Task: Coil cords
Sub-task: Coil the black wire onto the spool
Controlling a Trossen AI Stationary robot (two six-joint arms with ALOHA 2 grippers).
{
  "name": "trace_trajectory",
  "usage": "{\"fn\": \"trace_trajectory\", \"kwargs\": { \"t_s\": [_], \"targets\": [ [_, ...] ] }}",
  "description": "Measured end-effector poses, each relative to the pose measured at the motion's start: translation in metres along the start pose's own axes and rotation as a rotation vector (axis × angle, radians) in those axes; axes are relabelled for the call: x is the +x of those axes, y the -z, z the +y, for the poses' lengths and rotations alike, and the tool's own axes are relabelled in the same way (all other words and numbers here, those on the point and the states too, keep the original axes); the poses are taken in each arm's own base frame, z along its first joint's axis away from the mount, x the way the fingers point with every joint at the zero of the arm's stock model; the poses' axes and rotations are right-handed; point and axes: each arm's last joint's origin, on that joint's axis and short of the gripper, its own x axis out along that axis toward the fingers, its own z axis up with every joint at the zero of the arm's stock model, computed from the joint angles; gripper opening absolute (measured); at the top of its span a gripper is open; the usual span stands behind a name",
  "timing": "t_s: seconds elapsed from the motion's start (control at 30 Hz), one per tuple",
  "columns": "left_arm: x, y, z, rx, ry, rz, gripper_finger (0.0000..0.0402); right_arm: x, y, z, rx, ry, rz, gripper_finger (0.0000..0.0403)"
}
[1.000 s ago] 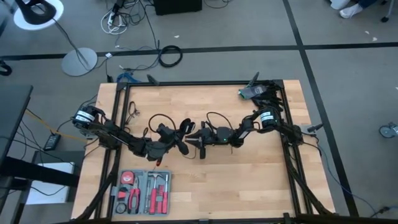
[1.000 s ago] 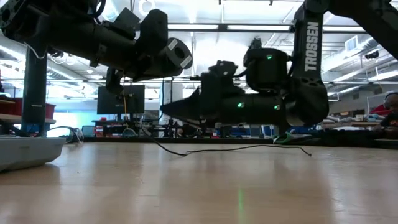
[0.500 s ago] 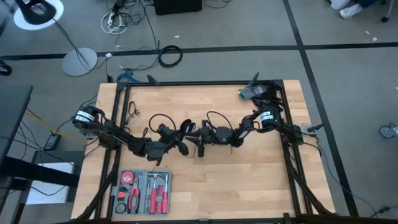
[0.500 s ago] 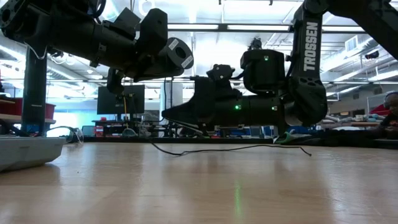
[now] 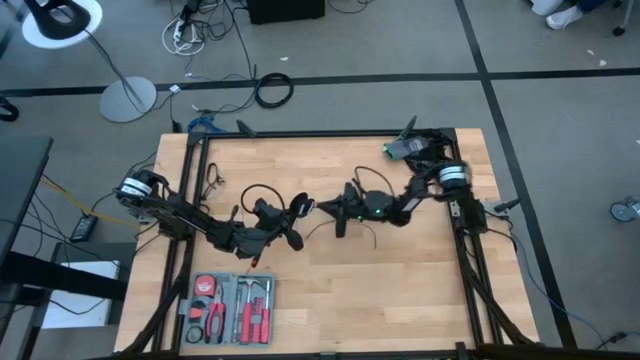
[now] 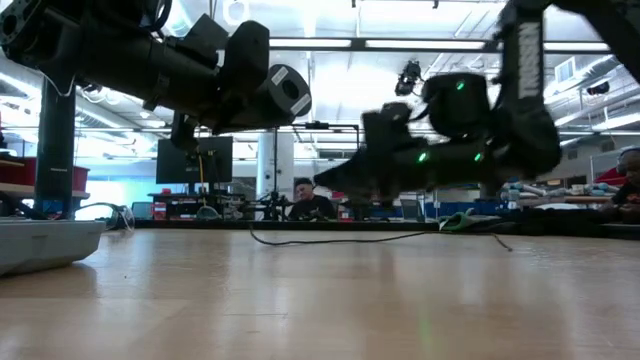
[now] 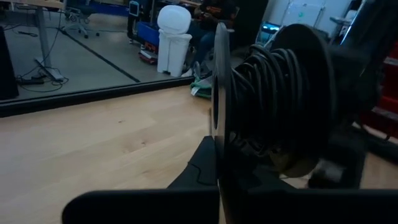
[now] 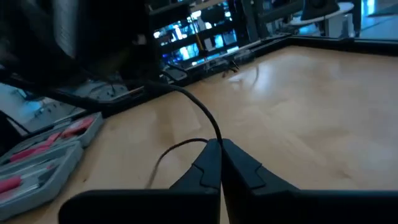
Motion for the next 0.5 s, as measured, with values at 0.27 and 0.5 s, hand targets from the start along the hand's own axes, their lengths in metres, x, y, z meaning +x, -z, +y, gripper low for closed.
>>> {"fn": "trace_trajectory", "kwargs": {
  "t_s": [0.27, 0.5],
  "targets": [
    [0.0, 0.01, 0.005, 0.107, -0.028, 0.062, 0.0, -0.02, -0.057, 0.017, -0.088, 0.038, 0.115, 0.0001],
    [-0.001, 0.015, 0.01, 0.145, -0.07, 0.091, 0.0, -0.015, -0.102, 0.035, -0.157, 0.06, 0.228, 0.0]
  ]
}}
